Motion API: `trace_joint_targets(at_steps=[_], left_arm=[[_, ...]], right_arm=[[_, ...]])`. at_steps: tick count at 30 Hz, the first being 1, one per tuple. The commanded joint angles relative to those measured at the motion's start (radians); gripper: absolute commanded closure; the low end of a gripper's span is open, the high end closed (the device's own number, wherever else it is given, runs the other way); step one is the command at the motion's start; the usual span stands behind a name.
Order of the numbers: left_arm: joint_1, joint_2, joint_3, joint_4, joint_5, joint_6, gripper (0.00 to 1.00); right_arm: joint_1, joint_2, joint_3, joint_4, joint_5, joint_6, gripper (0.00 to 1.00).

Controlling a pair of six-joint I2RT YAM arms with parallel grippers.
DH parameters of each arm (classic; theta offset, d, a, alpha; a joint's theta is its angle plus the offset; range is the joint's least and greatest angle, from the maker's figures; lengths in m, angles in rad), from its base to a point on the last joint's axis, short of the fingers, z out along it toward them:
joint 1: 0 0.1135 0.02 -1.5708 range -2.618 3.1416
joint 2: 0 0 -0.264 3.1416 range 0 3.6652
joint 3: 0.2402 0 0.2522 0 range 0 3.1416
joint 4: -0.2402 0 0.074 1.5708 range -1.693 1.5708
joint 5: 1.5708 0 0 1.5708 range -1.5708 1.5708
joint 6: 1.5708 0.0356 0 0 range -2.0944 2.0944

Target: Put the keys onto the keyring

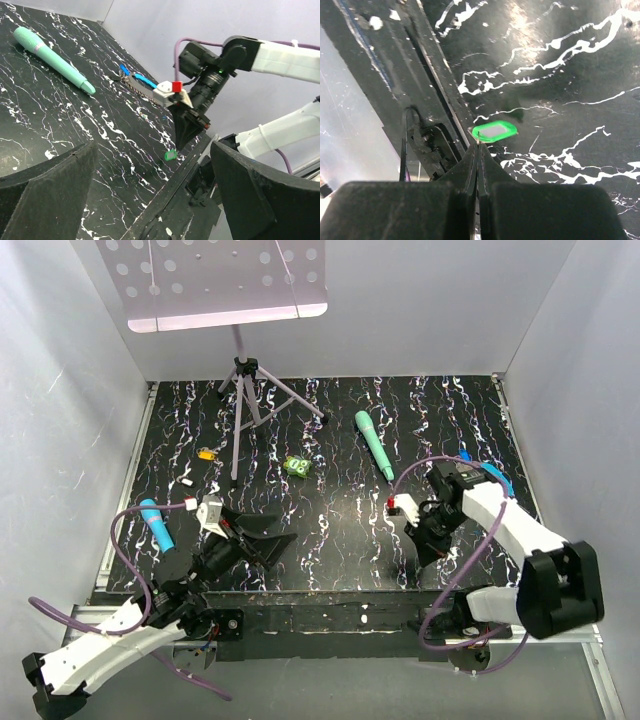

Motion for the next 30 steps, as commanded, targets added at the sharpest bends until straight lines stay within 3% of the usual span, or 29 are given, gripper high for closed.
trace_joint_targets(at_steps=[1,15,30], left_arm=[[0.007,-0.008,-0.002,-0.014,0.006,0.016,0.05],[0.007,-0.16,-0.027,-0.132,-0.034,0.008,0.05],[0.007,-0.186,-0.03,-0.161,-0.048,0.005,0.04]], right_arm=[[0.003,0.129,0.058,0.075,0.085,0.081,0.99],[0.087,0.421,0.256,0.193,0.12,0.219,0.99],[0.149,0.536,0.332,0.224,0.142,0.271,0.99]])
